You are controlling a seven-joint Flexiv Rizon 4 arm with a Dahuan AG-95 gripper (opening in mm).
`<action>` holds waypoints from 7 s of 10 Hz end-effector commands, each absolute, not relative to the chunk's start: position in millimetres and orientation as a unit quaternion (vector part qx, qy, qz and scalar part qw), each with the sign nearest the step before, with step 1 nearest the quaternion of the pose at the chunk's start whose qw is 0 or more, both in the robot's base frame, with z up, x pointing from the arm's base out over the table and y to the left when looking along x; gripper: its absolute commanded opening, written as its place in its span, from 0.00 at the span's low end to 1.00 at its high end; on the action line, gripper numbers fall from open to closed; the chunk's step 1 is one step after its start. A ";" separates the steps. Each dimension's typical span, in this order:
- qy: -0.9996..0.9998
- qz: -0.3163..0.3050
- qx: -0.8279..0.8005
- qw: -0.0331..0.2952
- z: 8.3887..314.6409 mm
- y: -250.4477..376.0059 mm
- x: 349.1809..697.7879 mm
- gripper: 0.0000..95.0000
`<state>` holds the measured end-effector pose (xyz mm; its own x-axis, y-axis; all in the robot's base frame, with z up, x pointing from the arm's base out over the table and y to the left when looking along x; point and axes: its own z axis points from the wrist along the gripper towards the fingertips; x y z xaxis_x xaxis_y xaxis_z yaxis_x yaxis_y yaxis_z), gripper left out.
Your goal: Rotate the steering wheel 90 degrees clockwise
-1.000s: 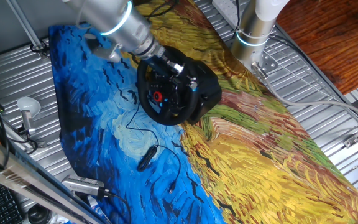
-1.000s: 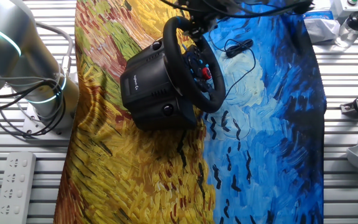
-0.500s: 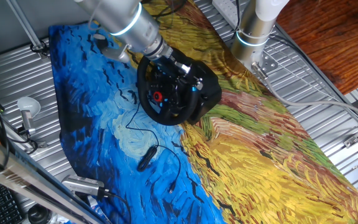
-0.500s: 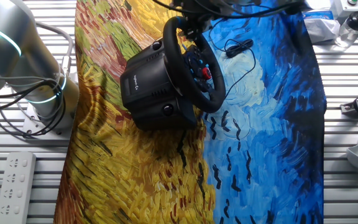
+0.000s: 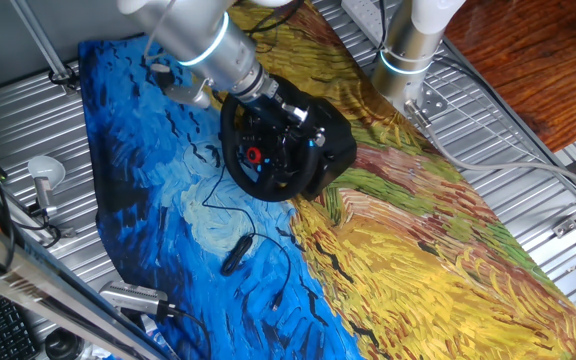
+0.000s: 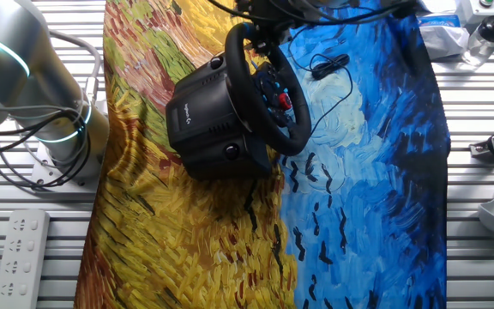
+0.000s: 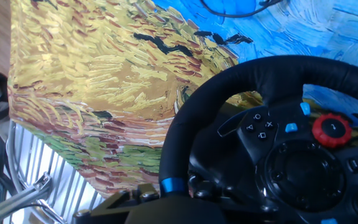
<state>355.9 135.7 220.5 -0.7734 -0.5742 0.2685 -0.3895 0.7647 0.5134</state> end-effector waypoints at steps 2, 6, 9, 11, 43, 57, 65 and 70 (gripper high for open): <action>-0.915 -0.219 0.264 0.214 220.0 136.4 354.7 0.40; -0.917 -0.217 0.257 0.216 217.0 141.6 355.2 0.40; -0.917 -0.216 0.256 0.216 215.0 144.9 355.3 0.40; -0.918 -0.215 0.254 0.215 214.7 145.4 355.3 0.00; -0.948 -0.195 0.160 0.195 200.2 153.2 378.7 0.00; -0.948 -0.180 0.165 0.202 198.6 153.5 380.0 0.00; -0.941 -0.182 0.161 0.237 196.4 153.0 381.0 0.00; -0.945 -0.174 0.131 0.244 195.0 153.3 381.5 0.00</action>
